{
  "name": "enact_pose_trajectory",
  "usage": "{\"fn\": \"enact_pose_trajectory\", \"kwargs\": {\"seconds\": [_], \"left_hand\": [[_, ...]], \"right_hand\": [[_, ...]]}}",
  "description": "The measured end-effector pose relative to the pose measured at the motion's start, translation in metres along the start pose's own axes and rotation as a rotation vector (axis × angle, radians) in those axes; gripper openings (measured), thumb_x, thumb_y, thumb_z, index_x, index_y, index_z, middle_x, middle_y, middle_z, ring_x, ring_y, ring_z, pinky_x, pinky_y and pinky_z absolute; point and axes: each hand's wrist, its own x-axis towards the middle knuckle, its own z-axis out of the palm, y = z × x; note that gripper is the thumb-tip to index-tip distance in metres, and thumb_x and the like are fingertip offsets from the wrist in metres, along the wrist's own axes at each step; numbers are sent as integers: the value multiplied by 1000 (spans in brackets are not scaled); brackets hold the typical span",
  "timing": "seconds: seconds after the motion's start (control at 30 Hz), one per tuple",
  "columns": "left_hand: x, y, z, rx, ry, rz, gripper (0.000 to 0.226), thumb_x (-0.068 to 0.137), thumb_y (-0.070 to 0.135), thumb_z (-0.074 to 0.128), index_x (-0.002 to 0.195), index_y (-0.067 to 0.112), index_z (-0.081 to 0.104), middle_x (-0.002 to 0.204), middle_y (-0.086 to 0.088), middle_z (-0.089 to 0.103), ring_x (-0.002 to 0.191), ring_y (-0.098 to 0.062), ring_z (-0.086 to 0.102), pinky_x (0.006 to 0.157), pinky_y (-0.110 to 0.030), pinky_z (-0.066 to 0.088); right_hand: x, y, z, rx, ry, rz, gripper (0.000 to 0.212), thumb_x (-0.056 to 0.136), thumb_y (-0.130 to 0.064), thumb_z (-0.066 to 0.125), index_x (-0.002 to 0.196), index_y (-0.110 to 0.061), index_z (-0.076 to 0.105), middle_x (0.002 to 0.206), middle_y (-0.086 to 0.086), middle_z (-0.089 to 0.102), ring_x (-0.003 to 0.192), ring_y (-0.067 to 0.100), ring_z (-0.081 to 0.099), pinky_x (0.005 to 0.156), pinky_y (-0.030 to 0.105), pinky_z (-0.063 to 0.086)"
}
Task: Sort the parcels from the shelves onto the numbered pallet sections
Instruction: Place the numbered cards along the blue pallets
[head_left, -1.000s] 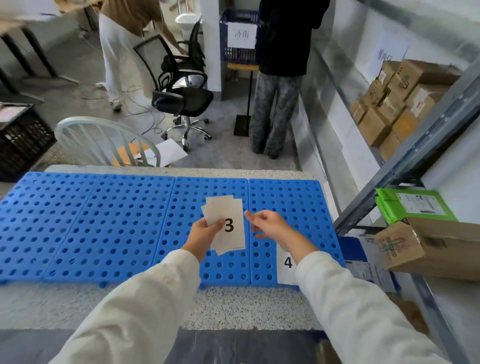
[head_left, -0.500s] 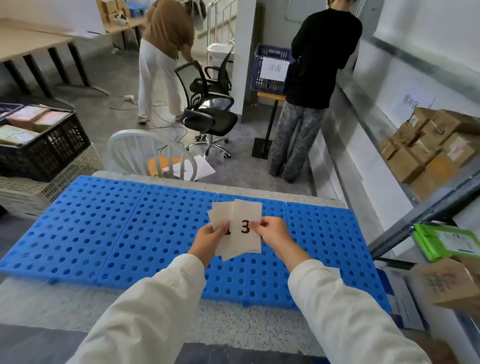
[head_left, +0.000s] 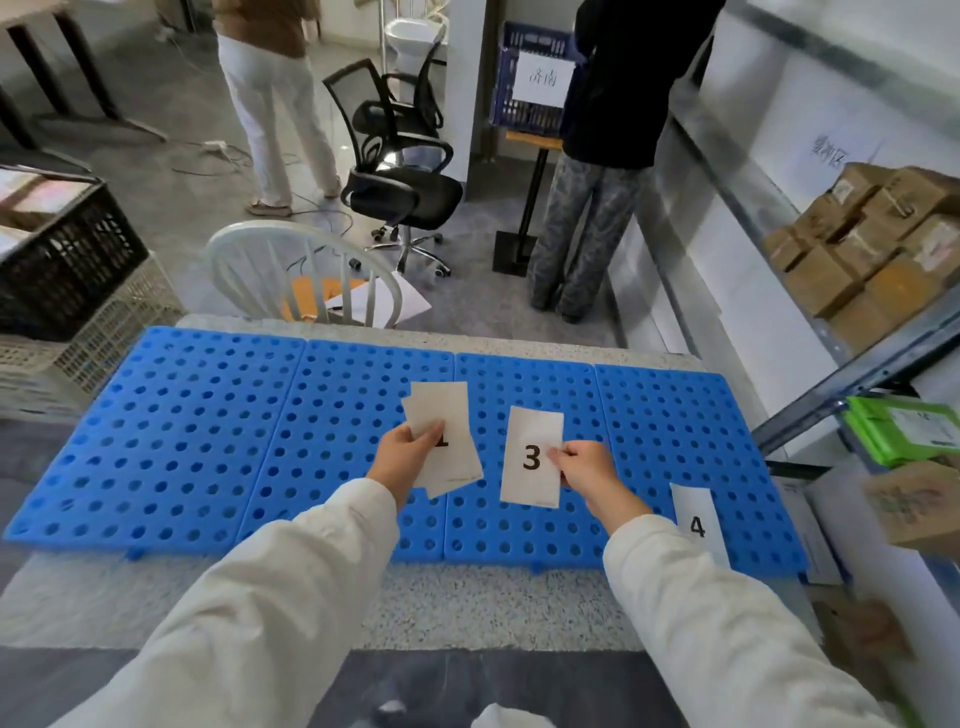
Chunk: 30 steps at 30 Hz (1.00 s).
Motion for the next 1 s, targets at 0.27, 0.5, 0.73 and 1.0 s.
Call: {"fn": "enact_pose_trajectory", "kwargs": {"seconds": [0.27, 0.5, 0.73, 1.0], "left_hand": [[2, -10, -28, 53, 23, -71, 30, 91, 36, 63, 112, 14, 65, 109, -7, 70, 103, -30, 65, 90, -50, 52], [0, -26, -12, 101, -35, -103, 25, 90, 37, 63, 106, 17, 65, 105, -4, 71, 93, -22, 67, 63, -29, 57], [0, -35, 3, 103, -65, -135, 30, 89, 36, 65, 111, 16, 65, 106, -5, 72, 100, -27, 67, 89, -47, 54], [-7, -21, -3, 45, -30, -102, 33, 90, 34, 65, 115, 12, 64, 110, -9, 70, 101, -27, 66, 85, -45, 55]], "right_hand": [[-4, 63, 20, -252, -31, 117, 51, 91, -12, 58, 53, -15, 25, 55, 5, 26, 52, 17, 27, 52, 29, 22], [-2, 90, 28, -284, -3, 92, 51, 92, -13, 60, 54, -15, 25, 54, 2, 26, 51, 14, 25, 48, 27, 21], [6, 97, 24, -272, 63, 91, 36, 91, -11, 58, 61, -12, 38, 61, 5, 40, 54, 16, 36, 51, 29, 26], [-8, 30, 19, -16, -66, -6, 37, 96, -34, 55, 106, 1, 62, 100, 14, 66, 97, 29, 63, 78, 35, 51]]}}
